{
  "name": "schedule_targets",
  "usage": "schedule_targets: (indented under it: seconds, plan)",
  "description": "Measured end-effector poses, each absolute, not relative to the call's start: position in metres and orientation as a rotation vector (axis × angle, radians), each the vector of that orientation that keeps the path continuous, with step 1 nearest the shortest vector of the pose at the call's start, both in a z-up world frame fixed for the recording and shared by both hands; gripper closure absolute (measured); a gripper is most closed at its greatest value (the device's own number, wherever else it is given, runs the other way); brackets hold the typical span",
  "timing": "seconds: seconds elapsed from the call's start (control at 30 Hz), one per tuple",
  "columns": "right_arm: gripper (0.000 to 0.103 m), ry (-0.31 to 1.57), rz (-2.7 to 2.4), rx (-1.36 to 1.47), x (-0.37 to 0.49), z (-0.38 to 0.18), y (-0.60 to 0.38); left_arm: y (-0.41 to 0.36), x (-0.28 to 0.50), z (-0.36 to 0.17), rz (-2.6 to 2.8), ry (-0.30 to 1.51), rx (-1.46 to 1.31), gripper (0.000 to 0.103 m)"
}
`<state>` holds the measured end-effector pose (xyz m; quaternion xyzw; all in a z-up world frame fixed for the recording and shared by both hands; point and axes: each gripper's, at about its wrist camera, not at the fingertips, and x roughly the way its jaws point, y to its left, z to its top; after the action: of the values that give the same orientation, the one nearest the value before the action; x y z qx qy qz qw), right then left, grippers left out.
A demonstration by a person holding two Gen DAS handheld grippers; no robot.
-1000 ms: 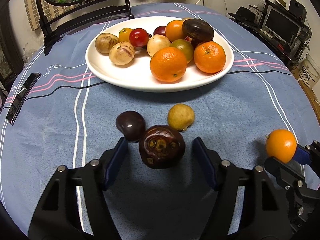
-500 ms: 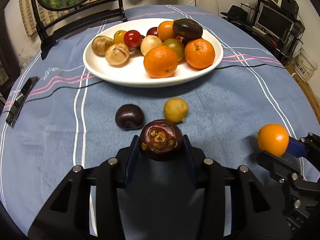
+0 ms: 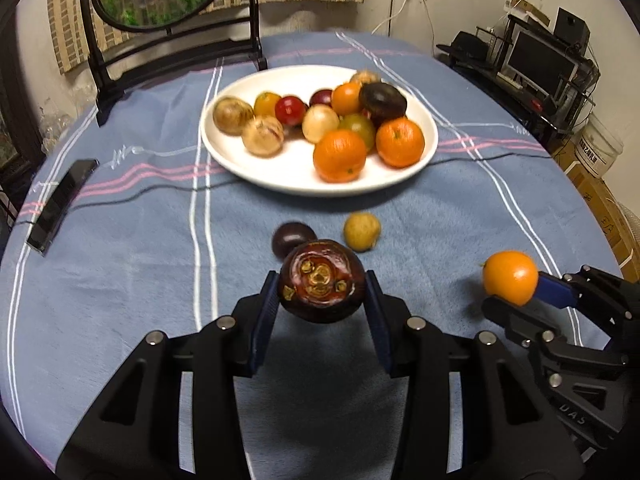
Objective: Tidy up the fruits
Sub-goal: 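Carry the orange and dark fruit onto the white plate and open both grippers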
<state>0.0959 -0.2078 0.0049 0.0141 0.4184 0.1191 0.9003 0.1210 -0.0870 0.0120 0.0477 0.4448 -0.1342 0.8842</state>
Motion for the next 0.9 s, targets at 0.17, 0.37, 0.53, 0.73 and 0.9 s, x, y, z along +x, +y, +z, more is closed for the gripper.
schedule_targets:
  seconds: [0.17,0.37,0.53,0.73,0.9]
  plan:
    - [0.068,0.848,0.254,0.030,0.098,0.012,-0.205,-0.086,0.123,0.025,-0.280,0.896,0.109,0.060]
    - [0.068,0.763,0.247,0.050,0.104,0.034,-0.208,-0.085,0.132,0.040,-0.277,0.858,0.122,0.060]
    - [0.068,0.710,0.242,0.053,0.118,0.054,-0.209,-0.084,0.143,0.054,-0.268,0.828,0.118,0.060]
    - [0.068,0.681,0.242,0.021,0.140,0.067,-0.205,-0.082,0.163,0.067,-0.257,0.799,0.112,0.060]
    - [0.069,0.675,0.247,-0.003,0.167,0.071,-0.199,-0.080,0.188,0.068,-0.244,0.800,0.097,0.060]
